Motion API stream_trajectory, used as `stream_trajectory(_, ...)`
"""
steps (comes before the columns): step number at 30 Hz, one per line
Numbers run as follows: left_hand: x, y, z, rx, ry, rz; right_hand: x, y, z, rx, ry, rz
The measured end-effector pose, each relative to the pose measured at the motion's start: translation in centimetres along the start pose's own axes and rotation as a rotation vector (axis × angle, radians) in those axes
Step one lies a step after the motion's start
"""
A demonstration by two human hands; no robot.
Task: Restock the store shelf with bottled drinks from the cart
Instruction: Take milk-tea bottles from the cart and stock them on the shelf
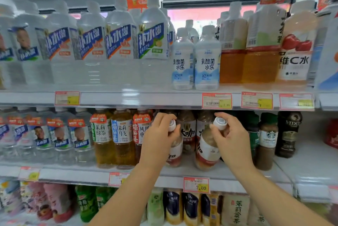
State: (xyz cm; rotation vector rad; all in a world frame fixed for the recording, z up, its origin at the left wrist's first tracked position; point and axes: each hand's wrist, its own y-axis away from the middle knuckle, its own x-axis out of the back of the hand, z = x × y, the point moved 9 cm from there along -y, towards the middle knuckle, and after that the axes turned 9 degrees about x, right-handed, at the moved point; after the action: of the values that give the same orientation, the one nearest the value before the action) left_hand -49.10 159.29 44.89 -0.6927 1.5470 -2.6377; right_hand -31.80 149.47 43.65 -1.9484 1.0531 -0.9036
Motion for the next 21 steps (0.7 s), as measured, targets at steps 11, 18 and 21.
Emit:
stream_trajectory(11, -5.5, -1.4, -3.7, 0.378, 0.106, -0.102, -4.8, -1.8, 4.4, -0.188, 0.041, -0.093)
stream_trajectory(18, -7.8, 3.0, -5.4, 0.466, 0.31, -0.284, -5.8, -1.3, 4.9, -0.19, -0.07, -0.139)
stream_trajectory(21, -8.7, 5.4, -7.0, 0.557, 0.246, -0.303, -6.1, 0.9, 5.0, -0.207, 0.059, -0.12)
